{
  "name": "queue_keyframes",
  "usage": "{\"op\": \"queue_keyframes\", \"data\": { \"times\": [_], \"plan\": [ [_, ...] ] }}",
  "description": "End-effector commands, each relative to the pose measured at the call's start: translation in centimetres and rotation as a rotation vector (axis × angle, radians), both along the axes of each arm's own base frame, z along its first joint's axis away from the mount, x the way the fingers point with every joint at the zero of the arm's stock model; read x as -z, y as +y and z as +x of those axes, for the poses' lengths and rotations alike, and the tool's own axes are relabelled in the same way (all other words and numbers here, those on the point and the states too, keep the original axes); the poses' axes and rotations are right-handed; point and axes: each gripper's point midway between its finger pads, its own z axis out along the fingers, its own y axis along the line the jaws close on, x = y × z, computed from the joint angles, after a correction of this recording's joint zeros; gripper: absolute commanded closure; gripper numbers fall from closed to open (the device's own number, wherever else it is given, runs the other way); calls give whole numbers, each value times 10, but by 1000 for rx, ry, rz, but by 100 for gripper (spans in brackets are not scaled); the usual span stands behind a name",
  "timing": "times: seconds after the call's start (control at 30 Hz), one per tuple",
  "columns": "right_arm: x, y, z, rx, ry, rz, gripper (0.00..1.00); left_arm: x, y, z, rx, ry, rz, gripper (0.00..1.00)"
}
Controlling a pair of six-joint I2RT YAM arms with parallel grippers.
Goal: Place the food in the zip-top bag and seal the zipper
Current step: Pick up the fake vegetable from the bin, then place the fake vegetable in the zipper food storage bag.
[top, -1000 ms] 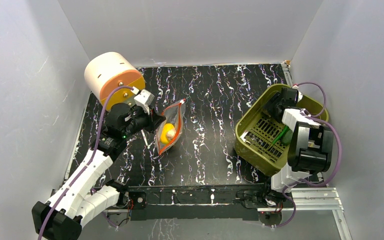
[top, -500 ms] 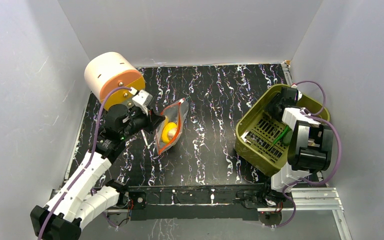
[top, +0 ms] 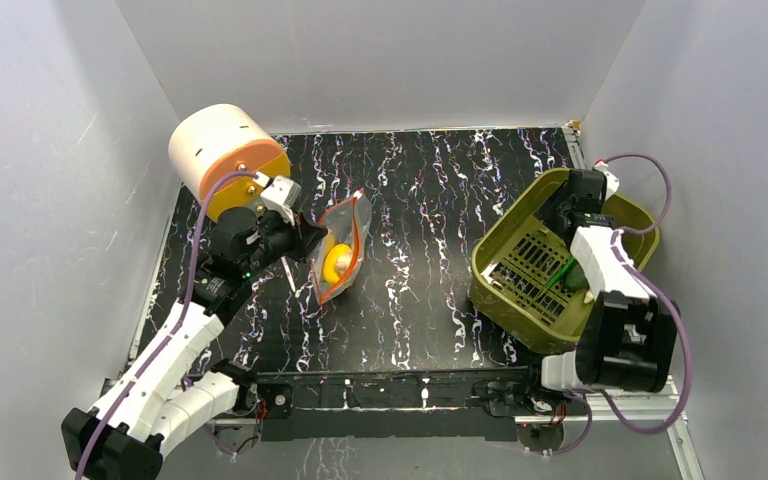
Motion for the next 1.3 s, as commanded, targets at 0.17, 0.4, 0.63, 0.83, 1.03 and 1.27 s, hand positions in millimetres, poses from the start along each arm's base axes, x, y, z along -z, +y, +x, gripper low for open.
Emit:
{"op": "queue_keyframes", "data": {
  "times": [0.17,0.4,0.63,0.83,1.03,1.27],
  "plan": [
    [-84,17,-26,-6,-148,-36,59,-35,34,49,-312,-6,58,100],
    [-159,61,-40,-120,-280,-23,59,-31,14,46,-239,42,-16,100],
    [-191,125,-57,-285,-360,89,59,-15,-7,44,-169,122,-98,100],
    [-171,169,-57,-469,-306,137,59,-15,-22,47,-130,160,-160,100],
    [-167,241,-58,-679,-326,220,58,-7,-28,57,-119,187,-143,100],
    [-192,332,-71,-938,-370,248,56,-10,-25,59,-114,136,-109,100]
  ]
}}
